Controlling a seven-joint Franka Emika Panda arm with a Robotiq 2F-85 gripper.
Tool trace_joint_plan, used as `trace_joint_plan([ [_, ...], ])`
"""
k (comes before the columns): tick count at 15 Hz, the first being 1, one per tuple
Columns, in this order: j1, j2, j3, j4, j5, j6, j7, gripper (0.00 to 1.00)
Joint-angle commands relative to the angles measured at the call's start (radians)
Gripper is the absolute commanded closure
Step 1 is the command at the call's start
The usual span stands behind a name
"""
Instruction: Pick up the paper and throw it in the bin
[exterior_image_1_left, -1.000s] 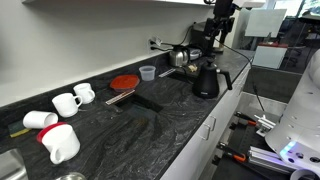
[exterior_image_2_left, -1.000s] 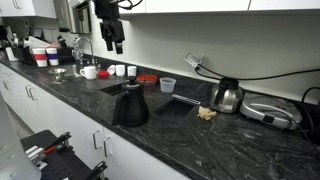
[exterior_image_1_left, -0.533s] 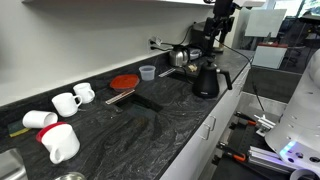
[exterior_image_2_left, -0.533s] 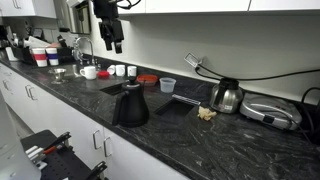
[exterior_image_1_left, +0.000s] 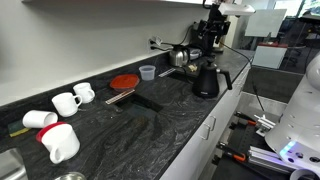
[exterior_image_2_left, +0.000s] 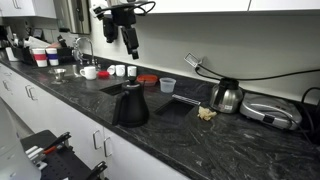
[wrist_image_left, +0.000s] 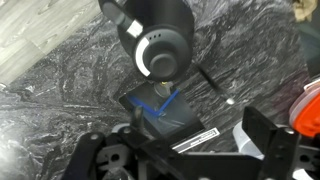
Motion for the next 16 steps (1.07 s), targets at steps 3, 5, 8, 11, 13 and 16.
trace_joint_plan([
  [3,-0.169,0.207,0.017,0.043,-0.096,0.289,0.207,0.0],
  [5,-0.242,0.279,0.039,0.059,-0.199,0.382,0.328,0.0],
  [8,-0.176,0.251,-0.018,0.033,-0.155,0.347,0.249,0.0],
  [11,-0.17,0.229,-0.014,0.033,-0.152,0.343,0.247,0.0],
  [13,-0.17,0.227,-0.015,0.031,-0.152,0.343,0.247,0.0],
  [16,-0.17,0.227,-0.015,0.031,-0.152,0.343,0.247,0.0],
])
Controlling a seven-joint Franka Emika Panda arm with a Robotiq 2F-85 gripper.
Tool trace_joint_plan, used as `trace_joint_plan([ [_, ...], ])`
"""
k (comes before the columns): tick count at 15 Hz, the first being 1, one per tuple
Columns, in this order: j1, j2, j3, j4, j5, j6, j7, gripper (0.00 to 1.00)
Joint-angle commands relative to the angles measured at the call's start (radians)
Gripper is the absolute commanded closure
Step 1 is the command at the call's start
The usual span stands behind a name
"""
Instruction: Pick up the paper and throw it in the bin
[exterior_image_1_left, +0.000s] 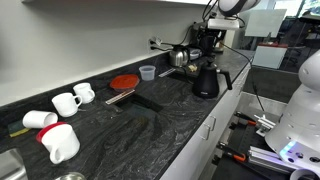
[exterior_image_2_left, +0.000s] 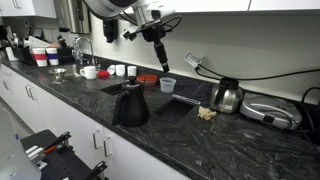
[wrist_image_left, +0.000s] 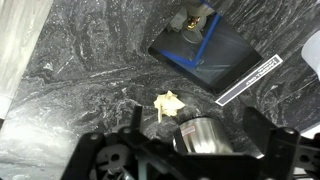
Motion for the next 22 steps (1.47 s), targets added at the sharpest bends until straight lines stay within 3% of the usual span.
trace_joint_plan([
  [1,0.006,0.0,-0.007,0.003,-0.002,-0.004,-0.001,0.0],
  [8,-0.022,0.184,-0.011,0.059,-0.032,0.139,0.162,0.0],
  [12,-0.043,0.351,-0.03,0.14,-0.201,0.244,0.313,0.0],
  [14,-0.02,0.429,-0.077,0.207,-0.318,0.242,0.432,0.0],
  [16,0.031,0.499,-0.136,0.273,-0.358,0.207,0.503,0.0],
  [19,0.087,0.51,-0.198,0.264,-0.31,0.232,0.469,0.0],
  [22,0.105,0.531,-0.21,0.286,-0.308,0.23,0.479,0.0],
])
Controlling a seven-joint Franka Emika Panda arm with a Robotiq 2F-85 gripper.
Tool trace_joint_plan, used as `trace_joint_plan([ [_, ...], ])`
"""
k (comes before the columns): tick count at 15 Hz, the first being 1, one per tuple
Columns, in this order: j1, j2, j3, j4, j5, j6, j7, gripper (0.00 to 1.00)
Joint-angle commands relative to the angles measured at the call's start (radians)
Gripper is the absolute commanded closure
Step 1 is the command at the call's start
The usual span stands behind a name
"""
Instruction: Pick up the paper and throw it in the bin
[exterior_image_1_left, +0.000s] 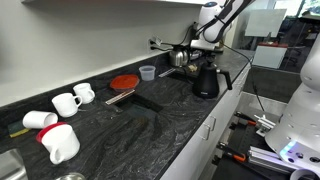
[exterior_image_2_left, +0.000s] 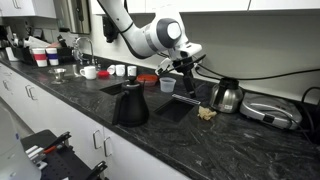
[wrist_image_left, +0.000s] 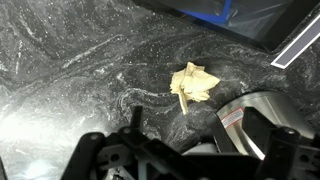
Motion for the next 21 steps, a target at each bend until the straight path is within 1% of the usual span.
trace_joint_plan([
  [1,0.064,-0.001,-0.065,0.0,0.02,0.001,-0.016,0.0],
  [4,0.063,-0.001,-0.066,0.0,0.02,0.0,-0.016,0.0],
  [5,0.067,0.018,-0.067,0.01,0.019,-0.008,0.005,0.0],
  [6,0.084,0.05,-0.088,0.028,-0.028,-0.005,0.064,0.0],
  [8,0.128,0.112,-0.131,0.052,-0.059,-0.009,0.124,0.0],
  [13,0.237,0.256,-0.232,0.13,-0.039,0.022,0.229,0.0],
  [17,0.322,0.347,-0.332,0.216,-0.057,0.065,0.321,0.0],
  [21,0.381,0.431,-0.404,0.285,-0.045,0.082,0.359,0.0],
])
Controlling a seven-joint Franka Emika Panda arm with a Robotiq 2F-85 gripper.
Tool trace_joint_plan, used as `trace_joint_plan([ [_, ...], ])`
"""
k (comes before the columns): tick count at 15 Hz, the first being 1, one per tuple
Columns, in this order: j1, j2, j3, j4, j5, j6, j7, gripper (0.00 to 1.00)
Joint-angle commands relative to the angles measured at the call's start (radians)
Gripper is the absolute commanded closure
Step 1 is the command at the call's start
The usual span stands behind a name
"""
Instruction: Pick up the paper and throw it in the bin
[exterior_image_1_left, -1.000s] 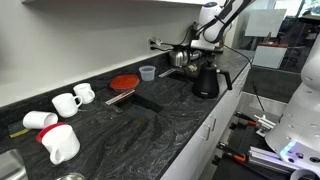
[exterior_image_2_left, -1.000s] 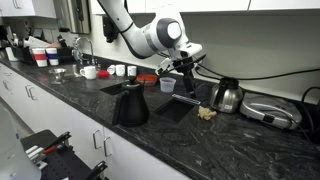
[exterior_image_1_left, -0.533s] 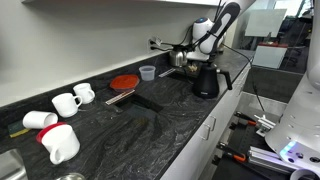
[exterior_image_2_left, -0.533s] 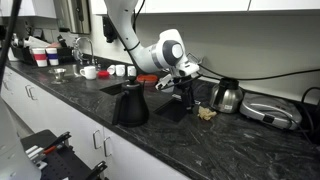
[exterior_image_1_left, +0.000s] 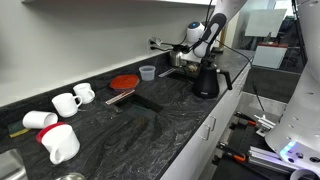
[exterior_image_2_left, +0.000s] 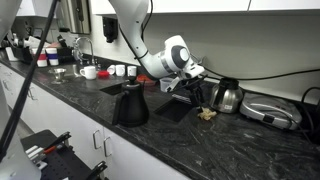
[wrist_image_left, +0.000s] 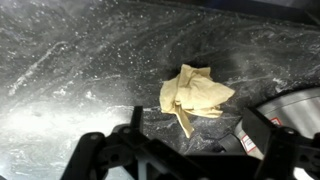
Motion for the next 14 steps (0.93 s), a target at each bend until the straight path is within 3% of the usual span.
trace_joint_plan([
  [1,0.06,0.087,-0.077,0.07,-0.008,0.029,0.053,0.0],
  [7,0.082,0.181,-0.109,0.156,0.055,0.015,0.041,0.0],
  [14,0.095,0.191,-0.13,0.149,0.106,0.012,0.027,0.0],
])
